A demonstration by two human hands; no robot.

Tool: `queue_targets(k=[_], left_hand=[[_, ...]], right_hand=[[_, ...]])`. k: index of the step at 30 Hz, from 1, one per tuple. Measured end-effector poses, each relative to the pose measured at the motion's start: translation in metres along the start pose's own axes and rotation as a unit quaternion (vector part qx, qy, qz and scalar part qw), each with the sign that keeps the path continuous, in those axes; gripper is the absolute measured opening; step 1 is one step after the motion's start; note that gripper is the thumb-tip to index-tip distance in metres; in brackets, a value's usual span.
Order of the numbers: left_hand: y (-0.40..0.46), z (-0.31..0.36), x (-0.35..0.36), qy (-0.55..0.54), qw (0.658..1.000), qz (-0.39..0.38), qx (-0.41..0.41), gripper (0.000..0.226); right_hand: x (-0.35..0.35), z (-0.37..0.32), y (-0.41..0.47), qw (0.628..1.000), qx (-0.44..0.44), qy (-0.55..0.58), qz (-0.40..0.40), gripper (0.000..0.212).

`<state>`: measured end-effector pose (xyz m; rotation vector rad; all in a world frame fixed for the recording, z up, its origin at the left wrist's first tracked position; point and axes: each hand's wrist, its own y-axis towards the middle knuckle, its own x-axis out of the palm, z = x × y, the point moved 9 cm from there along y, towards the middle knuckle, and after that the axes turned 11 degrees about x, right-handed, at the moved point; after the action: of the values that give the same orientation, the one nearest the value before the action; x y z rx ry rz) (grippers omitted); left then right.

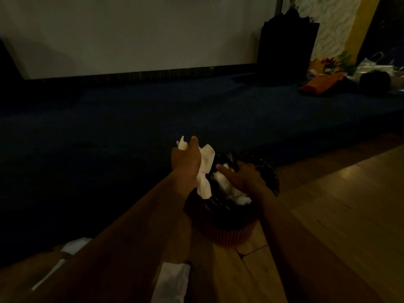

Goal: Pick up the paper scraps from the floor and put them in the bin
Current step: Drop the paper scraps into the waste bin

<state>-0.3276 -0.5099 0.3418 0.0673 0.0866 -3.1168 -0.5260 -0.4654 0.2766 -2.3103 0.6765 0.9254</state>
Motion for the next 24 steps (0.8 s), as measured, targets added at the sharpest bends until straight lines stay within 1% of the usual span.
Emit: queue_targets(k=[1,2,3,4,6,7,8,9,10,11,12,13,14,15,17,19,20,22,24], left_hand=[[0.002,0.002,0.000,-0.042,0.999,0.017,0.009,0.054],[0.004,0.005,0.003,-0.074,0.997,0.031,0.014,0.054],[0.008,0.005,0.007,-0.092,0.995,0.042,0.011,0.054],[0.013,0.004,0.012,-0.099,0.994,0.053,0.008,0.053],[0.018,0.002,0.023,-0.089,0.993,0.083,0.004,0.049],[0.019,0.002,0.034,-0.084,0.994,0.074,0.014,0.049],[0.020,0.001,0.048,-0.076,0.996,0.043,0.030,0.054],[0.020,-0.004,0.063,-0.053,0.998,-0.003,0.037,0.063],[0.017,-0.013,0.077,-0.004,0.998,-0.063,0.032,0.077],[0.017,-0.025,0.086,0.076,0.989,-0.122,0.031,0.091],[0.018,-0.033,0.089,0.174,0.970,-0.168,0.037,0.099],[0.019,-0.038,0.087,0.269,0.943,-0.188,0.060,0.098],[0.018,-0.038,0.082,0.335,0.920,-0.182,0.095,0.092],[0.016,-0.035,0.076,0.362,0.906,-0.169,0.138,0.082],[0.003,-0.027,0.062,0.336,0.902,-0.170,0.213,0.055],[-0.017,-0.022,0.039,0.325,0.888,-0.179,0.272,0.036],[-0.030,-0.021,0.022,0.345,0.874,-0.170,0.298,0.031],[-0.052,-0.021,-0.017,0.368,0.857,-0.128,0.339,0.027],[-0.070,-0.048,-0.062,0.406,0.839,-0.095,0.349,0.024]], right_hand=[[-0.001,0.001,0.001,1.000,-0.002,0.025,-0.019,0.092],[-0.005,0.001,0.002,0.998,-0.010,0.065,-0.022,0.073],[-0.013,0.000,0.006,0.994,-0.030,0.107,-0.004,0.055],[-0.022,0.001,0.011,0.990,-0.053,0.129,0.029,0.043],[-0.041,0.011,0.016,0.979,-0.070,0.162,0.104,0.035],[-0.048,0.017,0.019,0.973,-0.066,0.175,0.132,0.032],[-0.056,0.021,0.020,0.969,-0.063,0.185,0.153,0.029],[-0.062,0.026,0.020,0.967,-0.054,0.187,0.166,0.026],[-0.066,0.029,0.019,0.966,-0.043,0.184,0.176,0.024],[-0.071,0.031,0.015,0.964,-0.038,0.179,0.192,0.023],[-0.075,0.030,0.010,0.961,-0.048,0.172,0.210,0.022],[-0.076,0.028,0.004,0.958,-0.068,0.161,0.229,0.022],[-0.073,0.024,-0.004,0.955,-0.093,0.144,0.242,0.022],[-0.067,0.020,-0.011,0.954,-0.119,0.127,0.243,0.021],[-0.048,0.008,-0.033,0.950,-0.178,0.073,0.247,0.017],[-0.022,-0.009,-0.062,0.932,-0.256,-0.010,0.257,0.019],[-0.005,-0.018,-0.079,0.919,-0.299,-0.050,0.254,0.022],[0.035,-0.028,-0.111,0.901,-0.365,-0.093,0.215,0.023],[0.084,-0.024,-0.136,0.903,-0.386,-0.111,0.153,0.023]])
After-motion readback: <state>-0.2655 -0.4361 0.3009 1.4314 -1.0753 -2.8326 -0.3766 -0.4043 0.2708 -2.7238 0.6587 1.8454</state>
